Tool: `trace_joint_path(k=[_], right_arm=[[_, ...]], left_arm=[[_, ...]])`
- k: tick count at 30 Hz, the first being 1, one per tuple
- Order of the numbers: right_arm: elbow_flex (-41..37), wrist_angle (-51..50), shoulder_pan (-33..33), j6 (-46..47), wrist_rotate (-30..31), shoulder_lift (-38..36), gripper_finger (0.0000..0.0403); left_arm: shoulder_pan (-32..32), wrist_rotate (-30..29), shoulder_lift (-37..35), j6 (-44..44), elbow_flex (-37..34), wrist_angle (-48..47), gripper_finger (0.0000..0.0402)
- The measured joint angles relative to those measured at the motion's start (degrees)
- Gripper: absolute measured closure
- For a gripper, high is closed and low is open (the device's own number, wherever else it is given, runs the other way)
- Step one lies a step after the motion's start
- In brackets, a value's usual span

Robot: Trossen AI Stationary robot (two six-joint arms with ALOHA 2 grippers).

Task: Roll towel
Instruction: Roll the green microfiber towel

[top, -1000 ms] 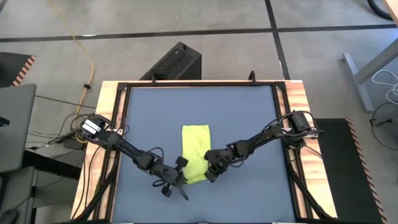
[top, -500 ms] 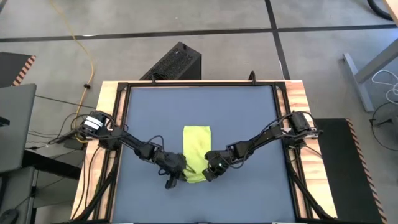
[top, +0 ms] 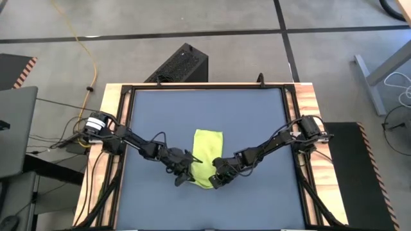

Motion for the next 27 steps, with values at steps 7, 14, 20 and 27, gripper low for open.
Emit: trace_joint_path(k=[7,14,20,27], right_arm=[[0.0,0.5,1.8,1.1,2.9,-0.2,0.0312],[-0.1,-5.7,4.6,1.8,11.6,-4.3,0.03],[-0.1,-8.9,6.3,1.7,16.4,-5.5,0.03],[-0.1,-8.8,6.4,0.2,17.6,-5.5,0.03]], left_arm=[[0.0,0.1,-0.1,-1.9,0.0,-0.8,0.0401],[-0.1,-0.8,-0.2,-4.7,0.3,-2.3,0.0401],[-0.1,-1.0,-0.2,-8.8,0.3,-2.2,0.0401],[2.1,-0.2,-0.3,-16.7,0.5,-2.1,0.0401]])
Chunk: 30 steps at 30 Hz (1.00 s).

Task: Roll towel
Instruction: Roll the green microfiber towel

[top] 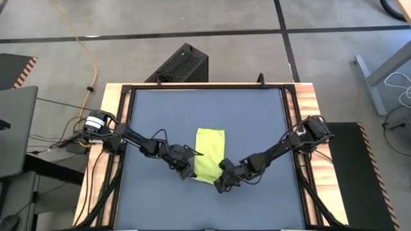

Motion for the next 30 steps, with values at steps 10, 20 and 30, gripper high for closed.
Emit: trace_joint_path(k=[10,20,30], right_arm=[[-0.2,-5.5,0.3,-3.6,6.9,-3.5,0.03],[-0.1,-9.4,0.8,-11.9,8.9,-8.4,0.03],[0.0,-3.8,5.1,-56.5,16.5,-8.0,0.0299]], left_arm=[[2.5,0.6,0.3,-3.5,5.3,-12.7,0.0401],[4.2,-2.8,0.6,-6.5,5.3,-12.0,0.0401],[4.2,-4.9,0.6,-7.6,5.3,-12.1,0.0401]])
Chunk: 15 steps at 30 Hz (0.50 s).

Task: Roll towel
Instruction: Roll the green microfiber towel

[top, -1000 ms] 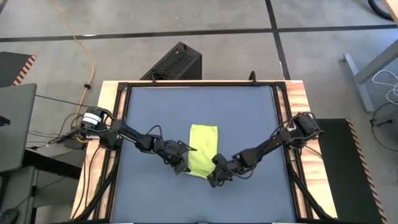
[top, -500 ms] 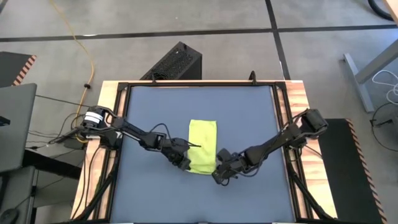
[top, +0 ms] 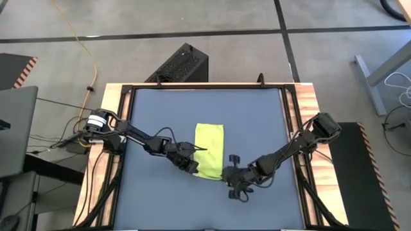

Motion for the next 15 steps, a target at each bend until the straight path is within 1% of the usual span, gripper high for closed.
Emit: trace_joint_path(k=[2,4,6,10,13,15], right_arm=[[0.0,0.1,0.6,-8.3,0.0,0.0,0.0295],[0.1,0.2,1.0,-12.2,-0.4,0.3,0.0285],[0.1,-0.2,0.9,-12.7,-0.8,0.5,0.0269],[0.1,0.7,0.4,-13.0,-2.2,1.4,0.0222],[0.1,1.8,-0.1,-14.4,-4.0,3.2,0.0187],[0.1,1.7,-0.3,-14.5,-4.4,4.4,0.017]], left_arm=[[0.0,-0.1,0.0,-0.3,0.0,0.0,0.0401],[0.0,-0.2,0.0,-0.3,0.0,0.0,0.0401],[0.0,-0.3,0.0,-0.5,0.0,0.1,0.0401],[0.0,-0.5,0.0,-0.8,0.0,0.1,0.0401],[0.0,-0.5,0.0,-0.9,0.0,0.2,0.0401],[0.0,-0.5,0.0,-1.0,0.0,0.2,0.0401]])
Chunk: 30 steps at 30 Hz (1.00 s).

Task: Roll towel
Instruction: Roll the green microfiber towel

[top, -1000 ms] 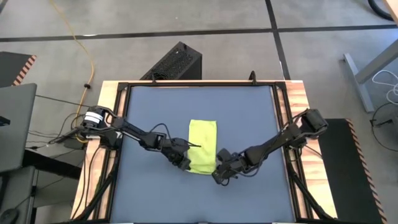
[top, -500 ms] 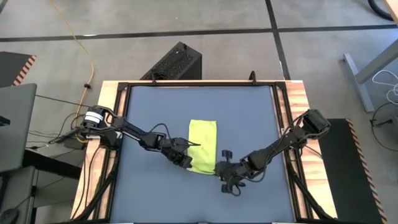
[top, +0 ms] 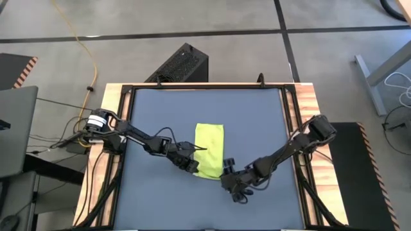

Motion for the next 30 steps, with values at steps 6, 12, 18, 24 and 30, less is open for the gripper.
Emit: trace_joint_path(k=[6,12,18,24,30], right_arm=[[0.0,-0.1,0.1,0.0,5.1,1.8,0.016],[0.0,0.5,1.3,0.0,7.8,1.4,0.0163],[0.0,1.2,-0.3,0.0,7.5,1.6,0.0163],[0.0,1.0,-2.2,0.0,5.3,1.6,0.0163],[0.0,0.6,-1.7,0.6,4.8,1.6,0.0163]], left_arm=[[-0.5,0.0,0.0,0.1,0.0,0.0,0.0401],[-0.6,0.0,0.0,0.1,0.0,0.0,0.0401],[-0.6,0.1,0.0,0.1,0.0,0.0,0.0401],[-0.6,0.4,0.0,0.3,0.0,0.0,0.0401],[-0.6,0.4,0.0,0.4,0.0,0.0,0.0401]])
